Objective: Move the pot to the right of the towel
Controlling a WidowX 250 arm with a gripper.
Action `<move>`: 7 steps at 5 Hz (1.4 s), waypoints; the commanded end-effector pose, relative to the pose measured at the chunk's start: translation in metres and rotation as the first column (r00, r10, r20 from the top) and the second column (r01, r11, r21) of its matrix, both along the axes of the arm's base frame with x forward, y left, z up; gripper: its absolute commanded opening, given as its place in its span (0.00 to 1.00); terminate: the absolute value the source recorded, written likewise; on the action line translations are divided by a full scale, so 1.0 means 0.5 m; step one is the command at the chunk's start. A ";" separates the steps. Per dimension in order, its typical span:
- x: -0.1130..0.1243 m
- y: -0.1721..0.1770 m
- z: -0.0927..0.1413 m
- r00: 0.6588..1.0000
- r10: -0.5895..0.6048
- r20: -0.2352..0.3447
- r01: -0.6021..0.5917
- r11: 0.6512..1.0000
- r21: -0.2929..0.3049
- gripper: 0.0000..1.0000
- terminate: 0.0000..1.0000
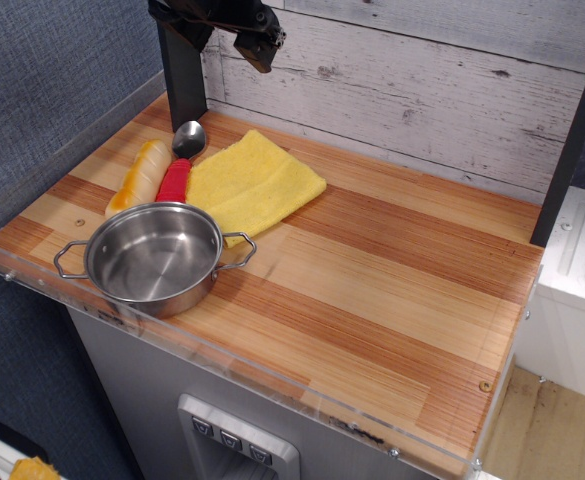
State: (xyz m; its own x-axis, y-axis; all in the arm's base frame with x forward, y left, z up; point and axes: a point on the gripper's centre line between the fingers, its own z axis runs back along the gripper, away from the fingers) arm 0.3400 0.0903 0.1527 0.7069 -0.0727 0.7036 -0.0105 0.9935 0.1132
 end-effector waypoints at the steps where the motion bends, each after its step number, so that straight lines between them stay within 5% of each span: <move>1: 0.000 0.000 0.000 1.000 0.000 0.000 0.000 1.000 0.000 1.00 0.00; 5: -0.056 -0.015 0.038 0.995 -0.026 -0.094 0.020 0.998 -0.060 1.00 0.00; 6: -0.125 -0.039 -0.026 0.971 -0.029 -0.238 0.007 0.996 -0.092 1.00 0.00; 7: -0.162 -0.061 -0.061 0.945 -0.055 -0.324 0.024 0.995 -0.097 1.00 0.00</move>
State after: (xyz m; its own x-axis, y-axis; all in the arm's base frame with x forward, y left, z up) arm 0.2554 0.0575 0.1077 0.9139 -0.0485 0.4030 0.0531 0.9986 -0.0004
